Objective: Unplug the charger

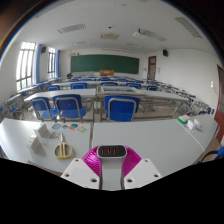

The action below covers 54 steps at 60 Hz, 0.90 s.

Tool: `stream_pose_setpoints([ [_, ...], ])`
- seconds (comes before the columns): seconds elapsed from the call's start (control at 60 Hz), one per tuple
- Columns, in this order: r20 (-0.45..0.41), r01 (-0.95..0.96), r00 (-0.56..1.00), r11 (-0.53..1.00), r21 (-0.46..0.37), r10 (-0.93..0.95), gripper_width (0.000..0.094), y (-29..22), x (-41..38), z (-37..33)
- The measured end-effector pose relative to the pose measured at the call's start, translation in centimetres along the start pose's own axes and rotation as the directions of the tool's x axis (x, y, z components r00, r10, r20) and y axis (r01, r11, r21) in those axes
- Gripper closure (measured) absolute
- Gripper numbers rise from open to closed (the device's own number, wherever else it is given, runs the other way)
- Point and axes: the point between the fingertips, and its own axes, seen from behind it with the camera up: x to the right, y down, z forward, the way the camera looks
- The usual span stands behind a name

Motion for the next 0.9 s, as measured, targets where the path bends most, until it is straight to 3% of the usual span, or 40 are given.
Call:
stream_pose_setpoints([
  [0.167, 0.027, -0.020, 0.999, 0.982, -0.188, 0.026, 0.0582, 8.5, 2.0, 2.5],
  [0.267, 0.036, -0.026, 0.999, 0.981, -0.191, 0.034, 0.0497, 8.6, 2.7, 3.3],
  [0.3, 0.030, -0.019, 0.999, 0.981, -0.191, 0.026, 0.0421, 8.9, 3.2, 3.3],
  [0.367, 0.026, -0.014, 0.999, 0.981, -0.191, 0.019, 0.0164, 8.5, 3.6, 3.1],
  [0.417, 0.030, -0.013, 0.999, 0.984, -0.180, 0.019, 0.0070, 7.8, 3.8, 2.5],
  [0.9, -0.015, 0.030, 0.999, 0.994, -0.104, -0.032, 0.0082, 3.7, 2.5, -17.5],
])
